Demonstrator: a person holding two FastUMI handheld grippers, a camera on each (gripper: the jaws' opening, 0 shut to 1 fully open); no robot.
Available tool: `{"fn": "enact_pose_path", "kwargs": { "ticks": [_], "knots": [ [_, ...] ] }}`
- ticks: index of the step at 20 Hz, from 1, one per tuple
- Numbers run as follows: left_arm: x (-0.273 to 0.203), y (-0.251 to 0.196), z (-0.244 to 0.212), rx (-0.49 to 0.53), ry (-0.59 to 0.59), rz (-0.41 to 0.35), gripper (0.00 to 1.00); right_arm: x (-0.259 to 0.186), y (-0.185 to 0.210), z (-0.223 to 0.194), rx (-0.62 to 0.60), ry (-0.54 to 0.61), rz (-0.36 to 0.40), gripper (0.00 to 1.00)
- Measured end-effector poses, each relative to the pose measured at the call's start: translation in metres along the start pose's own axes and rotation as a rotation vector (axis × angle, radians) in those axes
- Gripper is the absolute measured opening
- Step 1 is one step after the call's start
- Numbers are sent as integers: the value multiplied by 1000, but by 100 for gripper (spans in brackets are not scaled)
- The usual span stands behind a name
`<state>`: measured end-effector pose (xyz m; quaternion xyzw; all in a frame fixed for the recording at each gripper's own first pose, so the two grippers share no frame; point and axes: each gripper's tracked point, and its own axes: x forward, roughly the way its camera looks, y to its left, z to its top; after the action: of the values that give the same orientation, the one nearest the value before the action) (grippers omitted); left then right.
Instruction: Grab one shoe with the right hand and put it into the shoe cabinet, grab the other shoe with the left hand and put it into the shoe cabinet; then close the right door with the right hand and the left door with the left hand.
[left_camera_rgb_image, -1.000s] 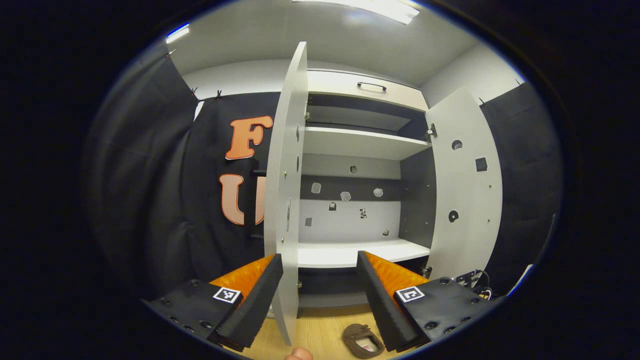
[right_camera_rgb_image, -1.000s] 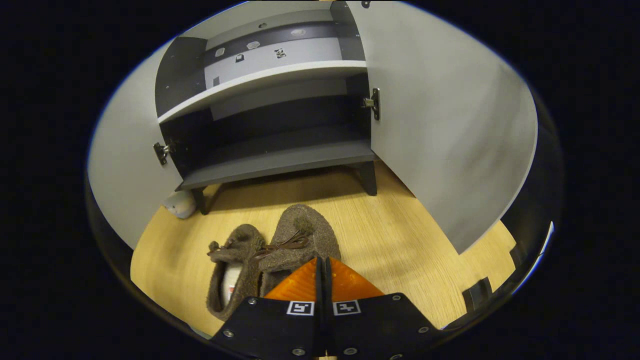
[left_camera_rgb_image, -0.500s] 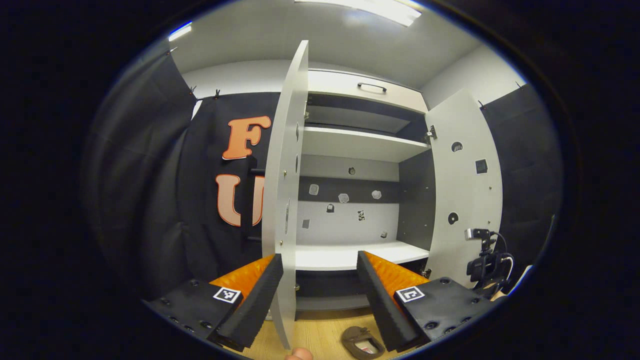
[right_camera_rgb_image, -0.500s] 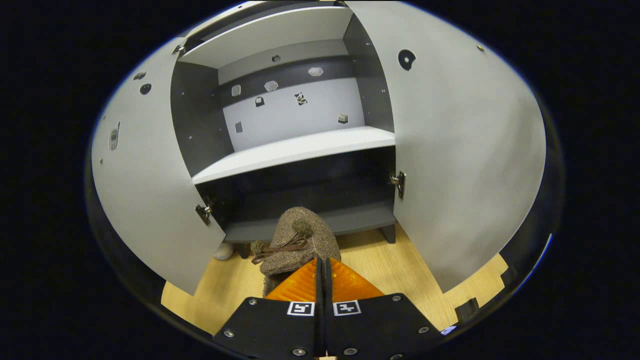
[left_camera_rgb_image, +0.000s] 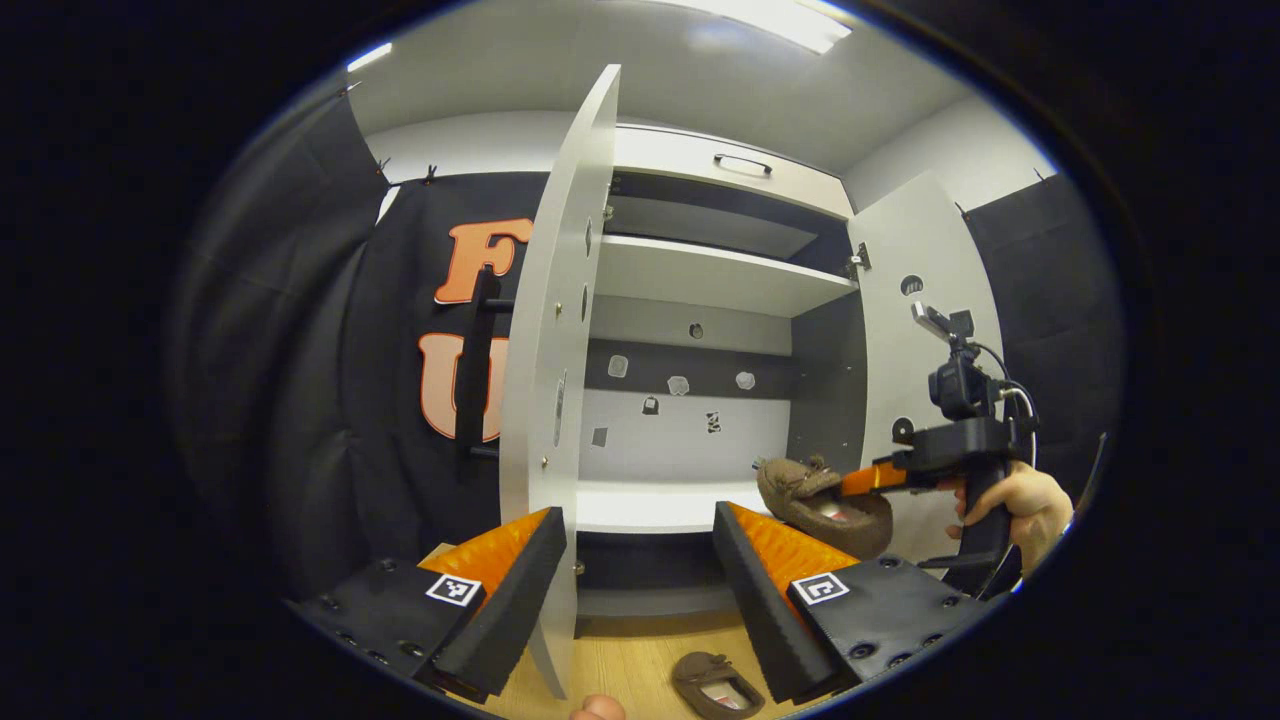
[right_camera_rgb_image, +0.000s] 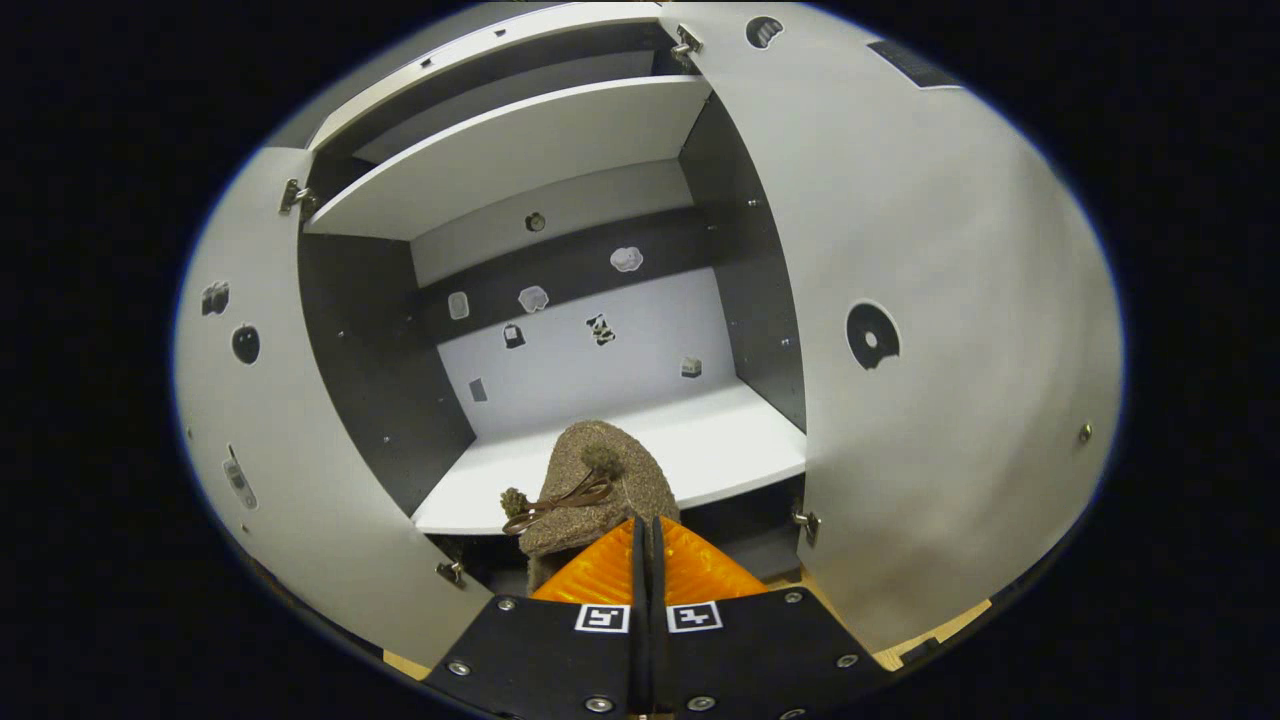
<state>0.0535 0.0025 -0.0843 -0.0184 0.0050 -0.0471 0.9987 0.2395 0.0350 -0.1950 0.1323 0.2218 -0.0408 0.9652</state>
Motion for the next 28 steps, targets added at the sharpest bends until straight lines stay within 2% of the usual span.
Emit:
{"fn": "enact_pose_path", "kwargs": {
  "ticks": [6,12,15,17,20,21,22,27,28],
  "knots": [
    [2,-3,-9,13,-14,-36,95,86,17,46,51,-11,-20,0],
    [4,-5,-9,13,-31,-51,95,171,25,35,78,37,-23,0],
    [17,-9,-11,47,-22,-44,94,192,18,22,73,67,-34,0],
    [21,-12,-15,53,-19,-43,94,188,16,25,57,52,-30,1],
    [20,-20,-21,48,-11,-60,95,166,12,36,-22,-12,-45,16],
    [18,-24,-22,43,-8,-68,95,155,14,38,-56,-30,-40,11],
    [18,-30,-25,37,-5,-75,94,143,14,37,-84,-49,-35,24],
    [8,-44,-45,17,21,-94,95,69,19,27,-123,-134,36,45],
    [5,-46,-53,16,29,-92,95,53,17,24,-125,-147,49,54]
  ]
}}
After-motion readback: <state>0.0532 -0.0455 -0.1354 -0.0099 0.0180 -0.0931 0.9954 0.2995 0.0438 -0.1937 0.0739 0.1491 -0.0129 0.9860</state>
